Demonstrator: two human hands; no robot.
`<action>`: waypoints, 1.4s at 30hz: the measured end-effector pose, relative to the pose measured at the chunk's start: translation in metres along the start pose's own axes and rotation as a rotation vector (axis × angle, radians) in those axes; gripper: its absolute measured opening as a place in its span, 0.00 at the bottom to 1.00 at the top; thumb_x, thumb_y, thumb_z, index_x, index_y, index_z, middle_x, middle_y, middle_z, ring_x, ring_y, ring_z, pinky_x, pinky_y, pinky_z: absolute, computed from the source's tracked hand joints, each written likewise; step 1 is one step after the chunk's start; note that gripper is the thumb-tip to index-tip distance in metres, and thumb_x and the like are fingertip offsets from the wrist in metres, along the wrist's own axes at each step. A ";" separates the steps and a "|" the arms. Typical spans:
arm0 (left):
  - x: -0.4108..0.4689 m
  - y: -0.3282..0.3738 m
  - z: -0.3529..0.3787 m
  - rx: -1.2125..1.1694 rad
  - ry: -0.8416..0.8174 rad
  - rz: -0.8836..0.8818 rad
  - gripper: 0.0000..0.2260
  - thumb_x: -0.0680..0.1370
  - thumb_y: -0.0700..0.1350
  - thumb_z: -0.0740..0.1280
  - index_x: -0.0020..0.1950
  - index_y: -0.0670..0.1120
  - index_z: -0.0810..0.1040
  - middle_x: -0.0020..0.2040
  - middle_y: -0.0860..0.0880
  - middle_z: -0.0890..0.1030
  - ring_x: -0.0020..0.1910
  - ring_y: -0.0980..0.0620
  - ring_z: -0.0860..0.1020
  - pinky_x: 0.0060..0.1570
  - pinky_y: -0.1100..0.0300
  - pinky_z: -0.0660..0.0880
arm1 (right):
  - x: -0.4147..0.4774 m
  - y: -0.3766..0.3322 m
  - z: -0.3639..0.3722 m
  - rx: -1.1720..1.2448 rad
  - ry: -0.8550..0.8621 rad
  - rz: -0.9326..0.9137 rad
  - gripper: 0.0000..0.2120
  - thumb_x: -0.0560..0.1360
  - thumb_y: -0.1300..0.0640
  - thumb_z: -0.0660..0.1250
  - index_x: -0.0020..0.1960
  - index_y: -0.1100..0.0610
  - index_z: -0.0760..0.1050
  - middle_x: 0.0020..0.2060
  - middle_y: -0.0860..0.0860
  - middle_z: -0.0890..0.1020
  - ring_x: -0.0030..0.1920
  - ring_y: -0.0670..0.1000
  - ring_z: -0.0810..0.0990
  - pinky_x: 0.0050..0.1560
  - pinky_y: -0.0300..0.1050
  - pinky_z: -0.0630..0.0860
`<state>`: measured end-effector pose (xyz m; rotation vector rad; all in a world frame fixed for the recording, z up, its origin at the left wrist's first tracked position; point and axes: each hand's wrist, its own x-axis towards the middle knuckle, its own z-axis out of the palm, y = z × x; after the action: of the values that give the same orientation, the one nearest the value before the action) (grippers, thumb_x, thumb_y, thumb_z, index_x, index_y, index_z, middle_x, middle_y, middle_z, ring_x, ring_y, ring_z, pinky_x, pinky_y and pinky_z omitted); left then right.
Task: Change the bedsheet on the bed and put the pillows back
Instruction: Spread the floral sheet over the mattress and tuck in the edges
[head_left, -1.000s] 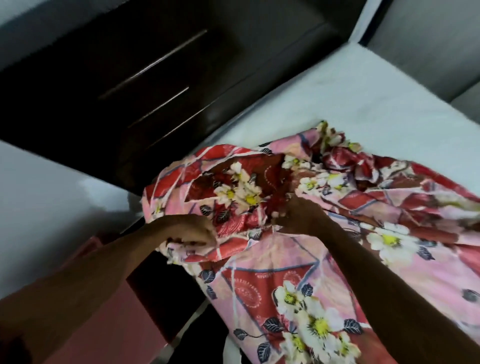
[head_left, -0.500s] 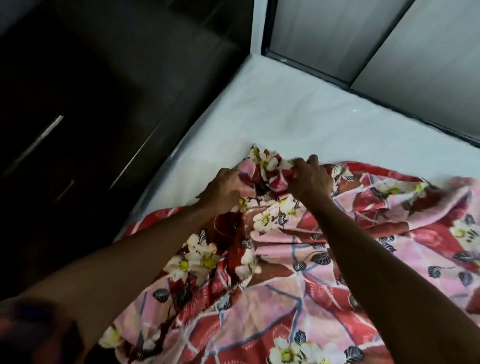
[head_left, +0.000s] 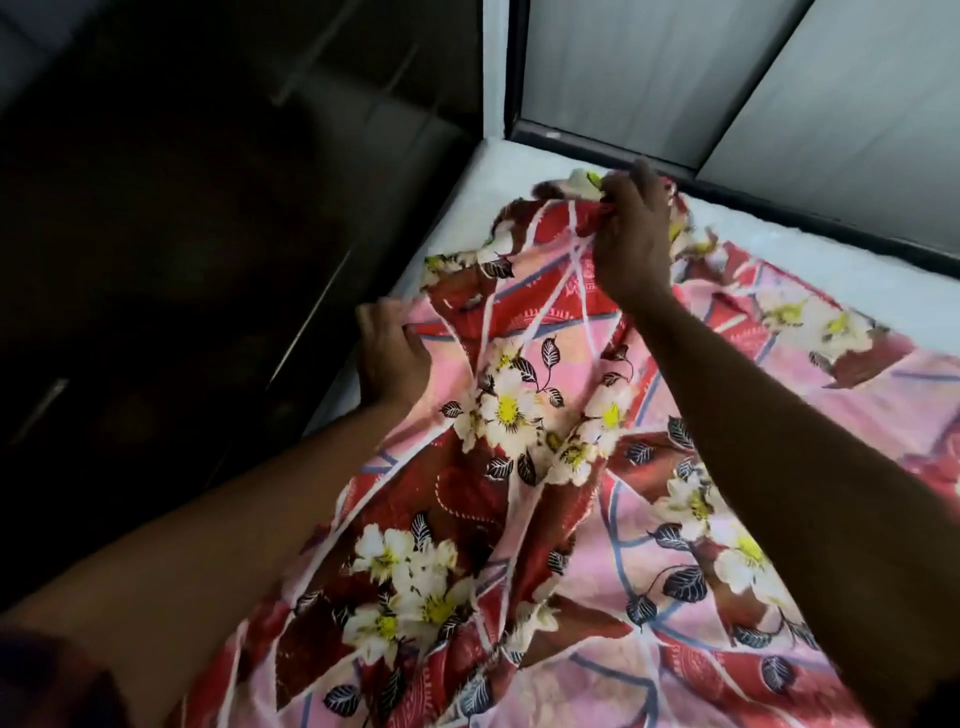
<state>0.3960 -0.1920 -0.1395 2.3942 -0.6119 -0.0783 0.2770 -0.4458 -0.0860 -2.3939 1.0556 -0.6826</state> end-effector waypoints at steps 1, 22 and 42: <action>-0.003 0.000 0.000 -0.002 0.007 0.046 0.14 0.75 0.33 0.62 0.60 0.39 0.74 0.61 0.37 0.72 0.55 0.37 0.74 0.51 0.49 0.71 | -0.002 -0.002 0.007 0.030 -0.046 -0.027 0.19 0.78 0.61 0.59 0.67 0.56 0.73 0.71 0.58 0.70 0.67 0.61 0.72 0.63 0.57 0.75; 0.018 0.105 0.112 0.356 -0.631 0.551 0.34 0.76 0.54 0.69 0.80 0.55 0.60 0.76 0.46 0.64 0.73 0.42 0.63 0.68 0.37 0.66 | -0.077 0.088 0.020 -0.140 -0.125 0.299 0.30 0.77 0.41 0.66 0.75 0.47 0.63 0.78 0.55 0.60 0.77 0.63 0.59 0.71 0.68 0.63; 0.225 0.129 0.198 0.603 -0.726 0.413 0.41 0.77 0.73 0.53 0.82 0.55 0.43 0.82 0.45 0.39 0.78 0.37 0.34 0.75 0.39 0.32 | 0.039 0.143 0.084 -0.197 -0.323 0.150 0.37 0.77 0.30 0.58 0.81 0.43 0.52 0.82 0.55 0.46 0.81 0.60 0.42 0.78 0.67 0.42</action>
<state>0.5017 -0.4963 -0.1930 2.7132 -1.6478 -0.6880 0.2706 -0.5481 -0.2220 -2.4464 1.1887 -0.1379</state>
